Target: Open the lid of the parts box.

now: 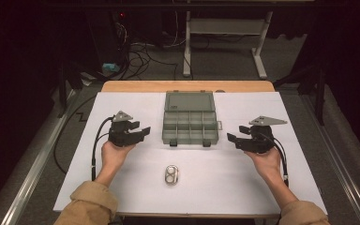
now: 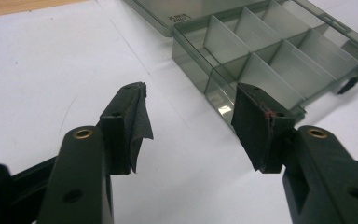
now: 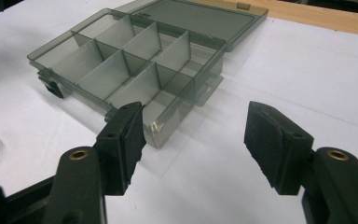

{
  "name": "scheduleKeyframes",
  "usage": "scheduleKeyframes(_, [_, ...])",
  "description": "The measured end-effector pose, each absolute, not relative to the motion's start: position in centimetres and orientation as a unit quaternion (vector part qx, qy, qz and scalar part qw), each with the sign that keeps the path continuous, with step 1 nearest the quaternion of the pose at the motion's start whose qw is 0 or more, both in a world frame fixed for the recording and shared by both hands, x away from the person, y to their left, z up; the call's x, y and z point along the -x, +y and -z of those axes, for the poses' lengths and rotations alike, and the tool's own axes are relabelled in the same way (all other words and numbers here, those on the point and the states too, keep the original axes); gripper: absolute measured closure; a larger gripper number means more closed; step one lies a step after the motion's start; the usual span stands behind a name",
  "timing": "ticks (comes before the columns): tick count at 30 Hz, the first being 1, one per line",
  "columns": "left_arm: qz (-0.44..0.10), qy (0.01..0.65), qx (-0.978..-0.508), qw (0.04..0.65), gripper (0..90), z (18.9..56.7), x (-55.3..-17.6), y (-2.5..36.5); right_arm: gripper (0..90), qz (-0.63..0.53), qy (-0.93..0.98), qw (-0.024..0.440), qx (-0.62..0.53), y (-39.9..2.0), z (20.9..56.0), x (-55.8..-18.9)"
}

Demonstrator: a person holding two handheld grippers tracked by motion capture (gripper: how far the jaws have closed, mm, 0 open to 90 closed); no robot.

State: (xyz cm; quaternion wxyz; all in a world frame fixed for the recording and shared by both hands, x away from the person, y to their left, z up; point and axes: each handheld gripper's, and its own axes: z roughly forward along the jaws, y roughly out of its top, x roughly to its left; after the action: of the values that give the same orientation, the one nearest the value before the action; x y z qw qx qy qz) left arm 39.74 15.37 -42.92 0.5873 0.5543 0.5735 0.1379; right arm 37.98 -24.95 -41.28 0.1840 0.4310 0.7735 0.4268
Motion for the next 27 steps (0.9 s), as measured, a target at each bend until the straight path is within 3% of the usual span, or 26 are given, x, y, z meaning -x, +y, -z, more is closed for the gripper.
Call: scheduleKeyframes(27, [-0.151, 0.550, -0.511, 0.643, 40.1, 44.1, -32.2, 19.2, 30.3, -0.490, 0.723, 0.225, -0.432, -30.5, 44.3, -31.4])
